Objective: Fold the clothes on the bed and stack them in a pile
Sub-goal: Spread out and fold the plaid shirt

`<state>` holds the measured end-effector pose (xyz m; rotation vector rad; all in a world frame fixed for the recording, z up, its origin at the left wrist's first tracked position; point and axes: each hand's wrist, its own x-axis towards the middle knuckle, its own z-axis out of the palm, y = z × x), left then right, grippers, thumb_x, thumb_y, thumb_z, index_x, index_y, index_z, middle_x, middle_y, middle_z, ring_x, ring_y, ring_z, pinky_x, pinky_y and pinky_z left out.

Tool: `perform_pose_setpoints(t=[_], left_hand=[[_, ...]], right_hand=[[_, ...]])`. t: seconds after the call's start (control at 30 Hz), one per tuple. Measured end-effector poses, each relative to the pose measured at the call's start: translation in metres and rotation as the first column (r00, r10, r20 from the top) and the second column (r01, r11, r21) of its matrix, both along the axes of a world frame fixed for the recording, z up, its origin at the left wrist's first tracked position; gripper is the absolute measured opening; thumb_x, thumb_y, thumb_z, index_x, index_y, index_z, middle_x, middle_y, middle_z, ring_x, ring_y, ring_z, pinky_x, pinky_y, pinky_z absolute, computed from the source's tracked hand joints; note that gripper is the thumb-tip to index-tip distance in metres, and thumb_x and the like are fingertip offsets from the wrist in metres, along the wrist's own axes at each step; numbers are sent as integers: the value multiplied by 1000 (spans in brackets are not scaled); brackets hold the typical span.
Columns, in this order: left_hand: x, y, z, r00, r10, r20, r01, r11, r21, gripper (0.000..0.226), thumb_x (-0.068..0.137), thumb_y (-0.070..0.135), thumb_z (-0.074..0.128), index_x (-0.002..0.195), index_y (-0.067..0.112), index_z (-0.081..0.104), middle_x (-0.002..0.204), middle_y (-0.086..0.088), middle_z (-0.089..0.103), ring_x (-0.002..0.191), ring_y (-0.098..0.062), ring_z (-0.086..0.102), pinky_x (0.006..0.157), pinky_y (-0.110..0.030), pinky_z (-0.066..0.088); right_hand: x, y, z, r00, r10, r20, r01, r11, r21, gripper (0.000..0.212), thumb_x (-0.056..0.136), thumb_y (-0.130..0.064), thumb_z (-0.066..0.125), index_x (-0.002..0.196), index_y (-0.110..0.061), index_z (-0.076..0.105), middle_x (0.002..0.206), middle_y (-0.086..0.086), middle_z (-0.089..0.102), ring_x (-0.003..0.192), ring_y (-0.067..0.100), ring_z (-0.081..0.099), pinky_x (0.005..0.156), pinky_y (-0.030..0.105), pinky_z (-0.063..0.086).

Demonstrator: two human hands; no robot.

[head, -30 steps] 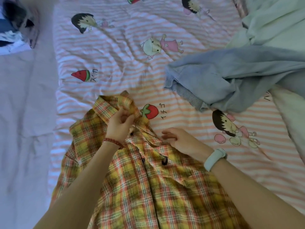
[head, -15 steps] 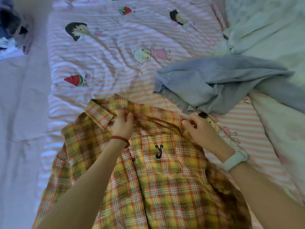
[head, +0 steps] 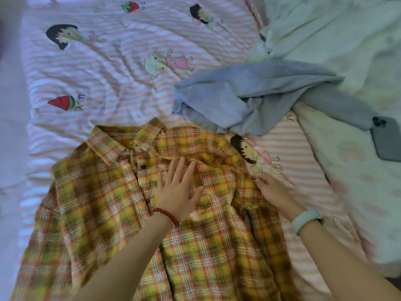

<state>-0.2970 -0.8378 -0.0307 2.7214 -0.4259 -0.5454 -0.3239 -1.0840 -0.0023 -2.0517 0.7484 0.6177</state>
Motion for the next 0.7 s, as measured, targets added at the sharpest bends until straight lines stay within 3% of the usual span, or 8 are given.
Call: perform_pose_setpoints(t=[0.07, 0.17, 0.23, 0.3, 0.4, 0.47, 0.57, 0.7], left_hand=[[-17, -15, -2, 997, -68, -19, 68, 998, 8, 65, 87, 67, 13, 140, 42, -15, 146, 11, -27, 135, -14, -30, 110, -43, -15], [-31, -28, -11, 988, -39, -147, 47, 997, 54, 67, 86, 69, 18, 139, 46, -18, 145, 11, -31, 135, -19, -31, 112, -46, -11], [-31, -31, -16, 974, -14, -224, 41, 993, 114, 71, 87, 69, 22, 142, 44, -16, 150, 8, -28, 139, -23, -26, 113, -49, -8], [-28, -34, -19, 961, 2, -275, 33, 992, 124, 73, 86, 69, 24, 142, 43, -16, 153, 6, -23, 141, -25, -23, 113, -51, -6], [-20, -40, -19, 952, 32, -304, 1, 994, 109, 75, 88, 66, 31, 142, 44, -16, 154, 6, -21, 142, -25, -19, 113, -53, -3], [-18, -40, -18, 952, 38, -305, 10, 988, 153, 77, 89, 62, 36, 142, 42, -17, 154, 6, -22, 142, -25, -19, 113, -53, -2], [-17, -40, -16, 949, 47, -312, 15, 981, 195, 78, 90, 58, 39, 144, 39, -15, 154, 5, -22, 142, -25, -17, 114, -53, 0], [-15, -48, -9, 943, 76, -325, 6, 969, 246, 77, 91, 54, 43, 146, 37, -9, 155, 4, -20, 143, -25, -16, 114, -54, 2]], right_hand=[[-6, 0, 2, 998, 12, -63, -6, 995, 96, 30, 99, -20, 39, 123, -18, 57, 109, -4, 57, 90, 8, 54, 69, 17, 45], [-3, -4, 12, 978, 10, -206, 55, 950, 308, 22, 96, -15, 48, 107, -7, 65, 99, 9, 68, 87, 19, 66, 82, 35, 54], [2, -10, 27, 987, 53, -154, -3, 952, 306, 20, 94, -14, 51, 91, -2, 66, 85, 15, 67, 76, 20, 66, 79, 40, 54], [9, -17, 40, 992, 122, 21, -123, 985, 119, 21, 92, -17, 54, 82, -2, 65, 75, 16, 61, 71, 21, 58, 74, 43, 50], [19, -20, 53, 903, 308, 299, -201, 919, -340, 9, 89, -23, 56, 89, -15, 60, 83, -6, 54, 77, 14, 51, 68, 32, 42], [22, -22, 57, 817, 361, 450, -161, 891, -424, 4, 88, -22, 57, 88, -18, 55, 82, -12, 45, 71, 8, 44, 62, 27, 36], [12, -38, 48, 869, 109, 483, -45, 989, -141, 13, 91, -18, 54, 82, -17, 46, 81, -8, 48, 71, 10, 48, 60, 16, 38], [-24, -67, 23, 960, -166, 227, 144, 983, 113, 15, 96, -29, 46, 101, -15, 46, 96, 1, 58, 80, 16, 55, 61, 18, 44]])
